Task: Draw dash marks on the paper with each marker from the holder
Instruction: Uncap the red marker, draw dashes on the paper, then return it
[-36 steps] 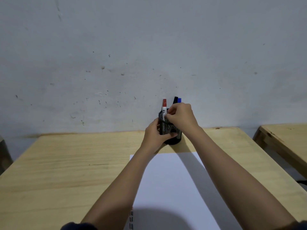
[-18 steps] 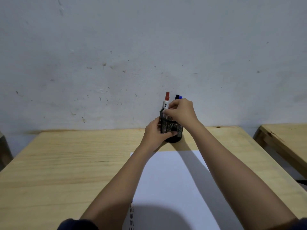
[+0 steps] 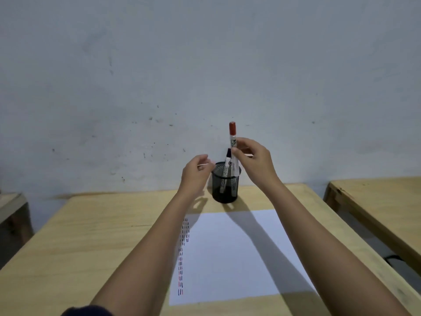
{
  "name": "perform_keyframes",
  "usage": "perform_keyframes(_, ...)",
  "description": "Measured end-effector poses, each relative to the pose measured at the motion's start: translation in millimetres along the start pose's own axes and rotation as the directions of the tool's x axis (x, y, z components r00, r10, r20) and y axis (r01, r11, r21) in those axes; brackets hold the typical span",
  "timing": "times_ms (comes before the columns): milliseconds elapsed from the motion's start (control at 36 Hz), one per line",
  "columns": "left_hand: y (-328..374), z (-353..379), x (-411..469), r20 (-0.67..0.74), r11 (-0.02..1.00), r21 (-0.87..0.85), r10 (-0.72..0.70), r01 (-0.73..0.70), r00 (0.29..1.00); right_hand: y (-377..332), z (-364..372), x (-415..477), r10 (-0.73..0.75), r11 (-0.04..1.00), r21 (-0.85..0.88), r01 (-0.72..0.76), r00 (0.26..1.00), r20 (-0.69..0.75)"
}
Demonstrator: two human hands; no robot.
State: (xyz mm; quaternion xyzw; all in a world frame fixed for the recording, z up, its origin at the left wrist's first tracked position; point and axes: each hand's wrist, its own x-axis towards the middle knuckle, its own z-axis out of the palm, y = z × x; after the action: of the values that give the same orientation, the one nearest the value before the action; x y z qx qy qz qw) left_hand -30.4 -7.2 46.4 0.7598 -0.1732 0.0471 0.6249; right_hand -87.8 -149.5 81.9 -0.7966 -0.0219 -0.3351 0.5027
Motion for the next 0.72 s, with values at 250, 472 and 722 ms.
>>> perform_keyframes(250, 60, -15, -51, 0.113, 0.959, -0.172, 0.247, -0.226, 0.963, -13, -17, -52, -0.117, 0.973, -0.179, 0.149, 0.977, 0.179)
perform_keyframes(472, 50, -22, -78, 0.051, 0.961, -0.211, 0.192, -0.178, 0.980, -19, -28, -75, -0.106, 0.957, -0.240, 0.163, 0.967, 0.231)
perform_keyframes(722, 27, -34, -94, 0.045, 0.796, -0.605, -0.013, 0.038, 0.999, -15, -48, -84, 0.093, 0.993, 0.056, -0.104, 0.981, 0.168)
